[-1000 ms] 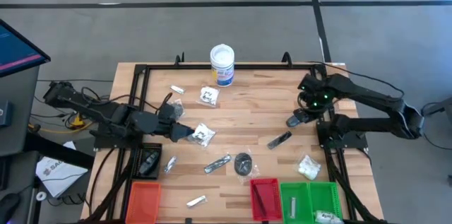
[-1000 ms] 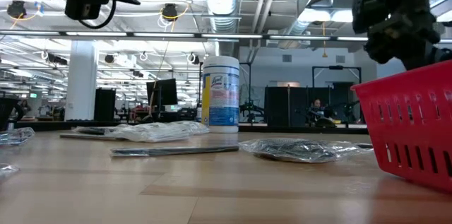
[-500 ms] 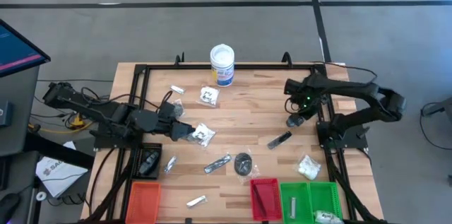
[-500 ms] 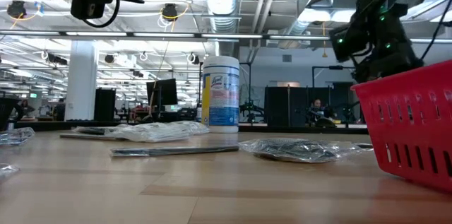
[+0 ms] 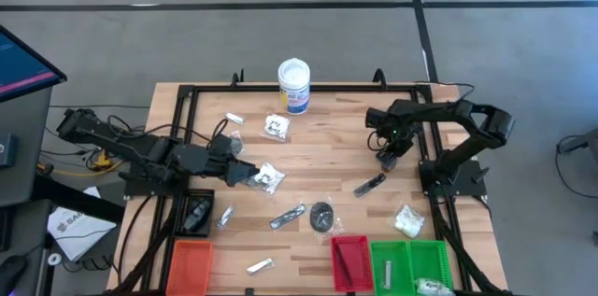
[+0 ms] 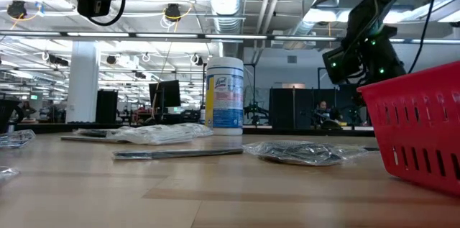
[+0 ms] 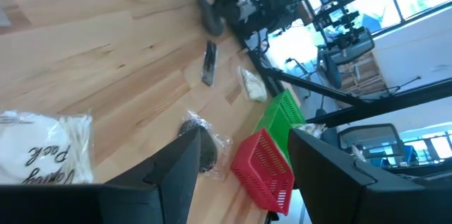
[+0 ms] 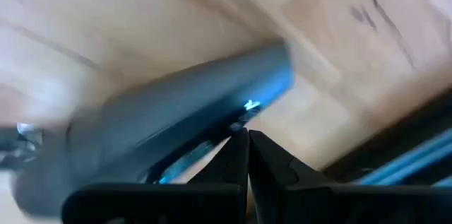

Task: Pick & Place Travel size toiletries
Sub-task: Put the gray deodorant into the black bin

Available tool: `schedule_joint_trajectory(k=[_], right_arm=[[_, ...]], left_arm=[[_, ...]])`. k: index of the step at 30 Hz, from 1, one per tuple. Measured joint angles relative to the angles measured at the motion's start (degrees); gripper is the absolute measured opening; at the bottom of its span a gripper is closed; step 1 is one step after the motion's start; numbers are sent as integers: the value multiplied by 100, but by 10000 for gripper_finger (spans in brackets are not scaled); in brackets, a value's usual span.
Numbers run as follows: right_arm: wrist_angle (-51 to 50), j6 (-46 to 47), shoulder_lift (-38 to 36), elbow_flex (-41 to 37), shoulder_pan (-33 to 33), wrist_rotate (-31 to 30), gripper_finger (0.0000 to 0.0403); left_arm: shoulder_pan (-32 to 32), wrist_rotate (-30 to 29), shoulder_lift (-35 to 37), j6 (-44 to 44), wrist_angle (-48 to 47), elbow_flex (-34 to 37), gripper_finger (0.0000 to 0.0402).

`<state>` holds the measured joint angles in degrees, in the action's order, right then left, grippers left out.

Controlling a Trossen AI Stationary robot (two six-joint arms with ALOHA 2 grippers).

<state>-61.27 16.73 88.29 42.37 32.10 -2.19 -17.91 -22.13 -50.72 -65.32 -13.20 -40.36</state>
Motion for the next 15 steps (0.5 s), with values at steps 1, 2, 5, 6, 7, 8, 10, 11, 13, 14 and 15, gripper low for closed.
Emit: schedule_joint_trajectory(k=[1, 2, 5, 6, 7, 8, 10, 11, 13, 14, 15], right_arm=[[117, -24, 40, -2, -4, 0, 0], [234, -44, 81, 2, -14, 3, 0], [484, -204, 160, 27, -127, 41, 0], [511, -222, 170, 69, -185, 45, 0], [547, -236, 173, 112, -247, 50, 0], [551, -238, 168, 169, -315, 48, 0], [603, -325, 107, 296, -465, 50, 0], [634, -375, 74, 371, -550, 50, 0], [660, -460, 46, 557, -725, 67, 0], [660, -510, 46, 650, -817, 86, 0], [643, -547, 46, 752, -917, 105, 0]], left_arm=[[0, -2, 0, 2, 9, 0, 209], [0, -9, 0, 4, 9, 0, 209], [0, -48, 0, 7, 18, 0, 209], [-2, -50, 0, 7, 18, 0, 209], [0, -50, 0, 7, 25, 0, 209], [0, -50, 0, 7, 39, 0, 209], [0, -52, 0, 6, 53, 0, 209], [0, -52, 0, 4, 53, 0, 209], [0, -55, 0, 4, 57, 0, 209], [0, -55, 0, 4, 57, 0, 209], [0, -56, 0, 4, 57, 2, 209]])
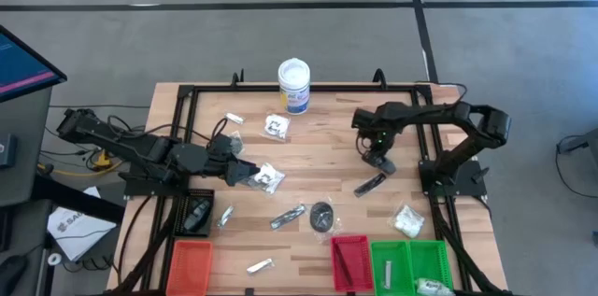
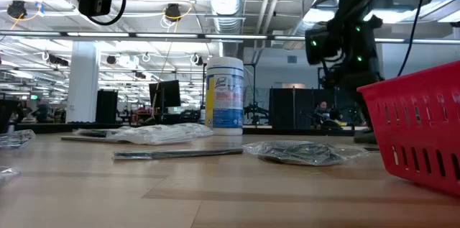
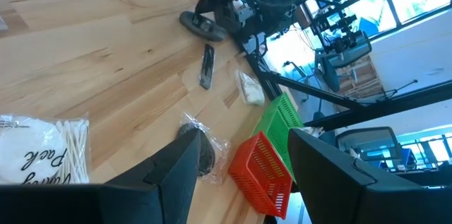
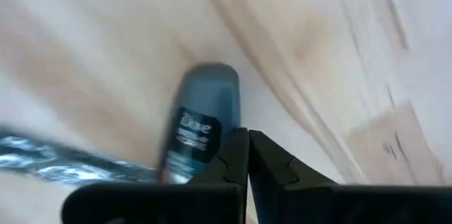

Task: Pick & Place Travel size toiletries
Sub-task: Put the gray deodorant into the black bin

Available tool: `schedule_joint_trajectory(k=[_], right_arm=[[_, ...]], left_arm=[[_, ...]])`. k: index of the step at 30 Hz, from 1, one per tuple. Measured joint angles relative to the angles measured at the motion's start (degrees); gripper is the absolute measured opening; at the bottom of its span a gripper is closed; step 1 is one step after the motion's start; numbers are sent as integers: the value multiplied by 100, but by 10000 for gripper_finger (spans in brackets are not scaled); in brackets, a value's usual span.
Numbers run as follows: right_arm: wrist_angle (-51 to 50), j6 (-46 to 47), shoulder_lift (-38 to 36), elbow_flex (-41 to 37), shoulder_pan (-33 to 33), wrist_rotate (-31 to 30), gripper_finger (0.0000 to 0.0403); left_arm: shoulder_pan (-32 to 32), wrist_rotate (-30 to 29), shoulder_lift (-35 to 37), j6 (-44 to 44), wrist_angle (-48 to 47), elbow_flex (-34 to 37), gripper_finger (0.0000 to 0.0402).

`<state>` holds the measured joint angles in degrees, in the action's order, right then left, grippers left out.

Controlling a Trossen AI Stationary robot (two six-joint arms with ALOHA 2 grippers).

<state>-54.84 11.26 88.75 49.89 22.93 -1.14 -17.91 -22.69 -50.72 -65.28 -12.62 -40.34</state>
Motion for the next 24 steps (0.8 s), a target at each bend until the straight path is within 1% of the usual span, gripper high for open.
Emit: schedule_joint_trajectory(k=[5, 8, 10, 14, 19, 24], right_arm=[[19, -421, 0, 509, -543, 431, 0], [-49, -386, -167, 770, -875, 445, 0], [29, -175, -366, 897, -1061, 417, 0], [-11, 409, -954, 908, -1289, 343, 0], [-719, 1183, -1714, 764, -1426, -54, 0], [-1342, 1148, -2114, 534, -1415, -64, 6]], left_arm=[[0, -17, 0, 9, 18, 1, 209], [0, -32, 0, 11, 22, 1, 209], [0, -41, 0, 11, 28, 1, 209], [0, -130, -2, 36, 35, 1, 209], [0, -124, -155, 71, 56, 12, 209], [0, -55, -530, 181, 466, 7, 209]])
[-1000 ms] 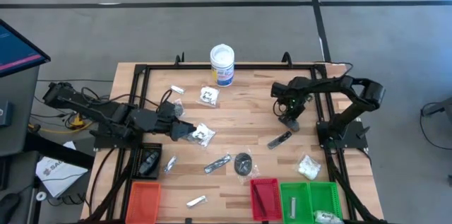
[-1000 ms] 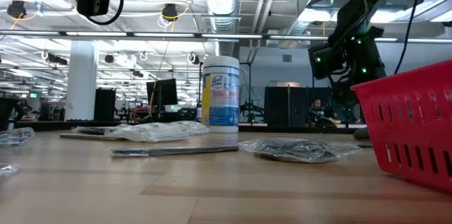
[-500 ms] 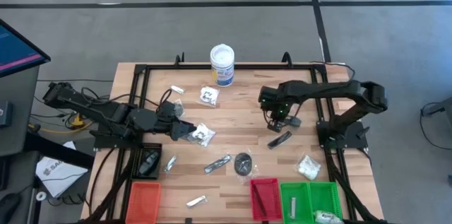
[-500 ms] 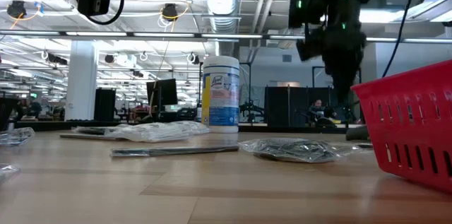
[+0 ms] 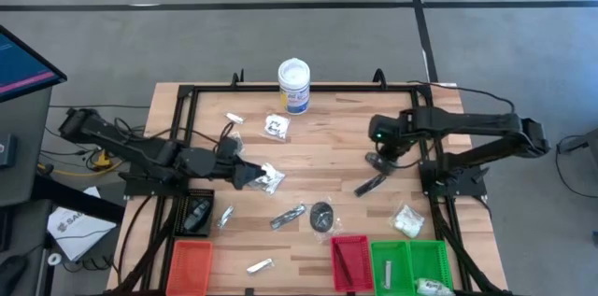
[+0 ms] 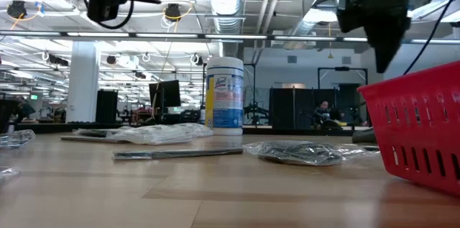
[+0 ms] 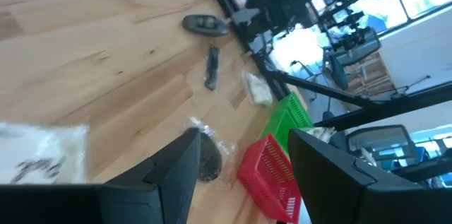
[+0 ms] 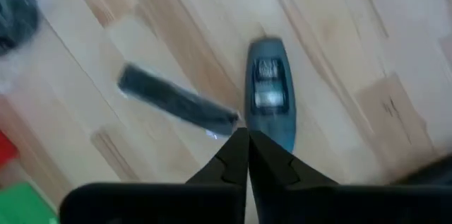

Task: Pick & Place Travel size toiletries
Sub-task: Put the gray deodorant into the black bin

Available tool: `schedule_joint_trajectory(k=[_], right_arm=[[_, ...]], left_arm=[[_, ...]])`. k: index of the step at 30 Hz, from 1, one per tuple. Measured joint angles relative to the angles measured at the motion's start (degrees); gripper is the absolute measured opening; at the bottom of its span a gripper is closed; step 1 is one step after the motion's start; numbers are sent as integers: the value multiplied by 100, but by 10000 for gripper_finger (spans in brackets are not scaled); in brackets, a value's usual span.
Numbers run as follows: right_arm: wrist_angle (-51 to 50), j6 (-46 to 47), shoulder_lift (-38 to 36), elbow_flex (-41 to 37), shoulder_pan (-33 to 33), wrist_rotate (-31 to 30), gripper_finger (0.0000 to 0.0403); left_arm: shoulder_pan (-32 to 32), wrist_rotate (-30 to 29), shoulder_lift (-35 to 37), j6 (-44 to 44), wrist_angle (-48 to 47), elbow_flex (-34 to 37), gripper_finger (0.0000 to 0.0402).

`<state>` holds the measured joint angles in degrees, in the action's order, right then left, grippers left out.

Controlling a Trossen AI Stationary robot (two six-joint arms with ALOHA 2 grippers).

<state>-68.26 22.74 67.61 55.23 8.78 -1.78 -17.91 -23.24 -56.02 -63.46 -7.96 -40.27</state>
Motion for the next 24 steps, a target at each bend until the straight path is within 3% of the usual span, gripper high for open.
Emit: schedule_joint_trajectory(k=[6, 16, 24], right_arm=[[-229, 6, -67, -368, 183, 270, 76], [185, -471, -48, -1167, 479, 52, 292], [579, -684, 100, -1498, 676, 222, 347]], left_arm=[[104, 344, -459, 27, 548, 0, 209], [85, 542, -738, 27, 1028, -4, 209], [70, 559, -738, 53, 1074, -4, 209]])
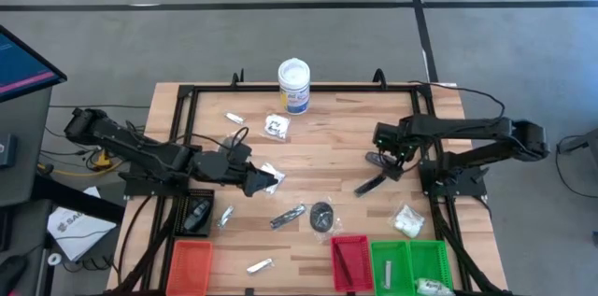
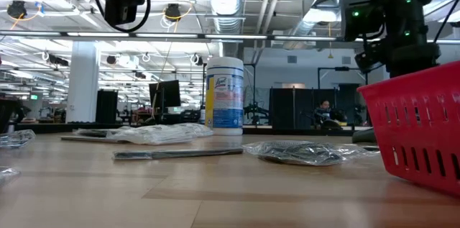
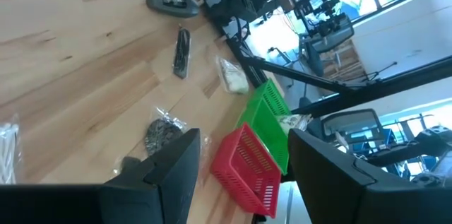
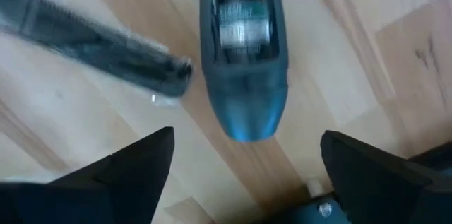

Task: Pick & Place Travel size toiletries
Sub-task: Put the gray deodorant into the black bin

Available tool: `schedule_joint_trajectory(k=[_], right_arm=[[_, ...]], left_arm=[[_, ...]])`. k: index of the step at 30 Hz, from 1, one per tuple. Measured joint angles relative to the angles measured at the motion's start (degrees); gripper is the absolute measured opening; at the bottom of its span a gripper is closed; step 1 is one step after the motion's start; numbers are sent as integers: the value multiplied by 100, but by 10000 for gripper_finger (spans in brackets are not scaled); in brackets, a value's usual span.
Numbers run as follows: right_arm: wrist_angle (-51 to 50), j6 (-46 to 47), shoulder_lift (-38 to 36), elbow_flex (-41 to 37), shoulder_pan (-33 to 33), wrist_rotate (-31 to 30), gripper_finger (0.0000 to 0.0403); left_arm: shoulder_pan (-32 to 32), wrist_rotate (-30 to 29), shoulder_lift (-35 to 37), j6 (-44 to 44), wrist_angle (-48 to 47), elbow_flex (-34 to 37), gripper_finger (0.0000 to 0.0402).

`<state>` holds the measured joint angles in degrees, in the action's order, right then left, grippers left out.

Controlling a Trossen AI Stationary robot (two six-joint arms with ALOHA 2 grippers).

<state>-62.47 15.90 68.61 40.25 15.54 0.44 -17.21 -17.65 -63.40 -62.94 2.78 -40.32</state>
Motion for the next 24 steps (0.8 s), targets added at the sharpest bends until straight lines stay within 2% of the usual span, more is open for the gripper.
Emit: schedule_joint_trajectory(k=[4, 13, 24], right_arm=[[95, -2, 196, 15, 107, -21, 348], [71, 1, 1187, 15, 341, 62, 327], [560, -206, 2133, 402, 184, 267, 308]], left_arm=[[43, 0, 0, 99, 14, 0, 209], [129, 54, 0, 252, 93, 0, 209], [129, 55, 0, 251, 125, 0, 209]])
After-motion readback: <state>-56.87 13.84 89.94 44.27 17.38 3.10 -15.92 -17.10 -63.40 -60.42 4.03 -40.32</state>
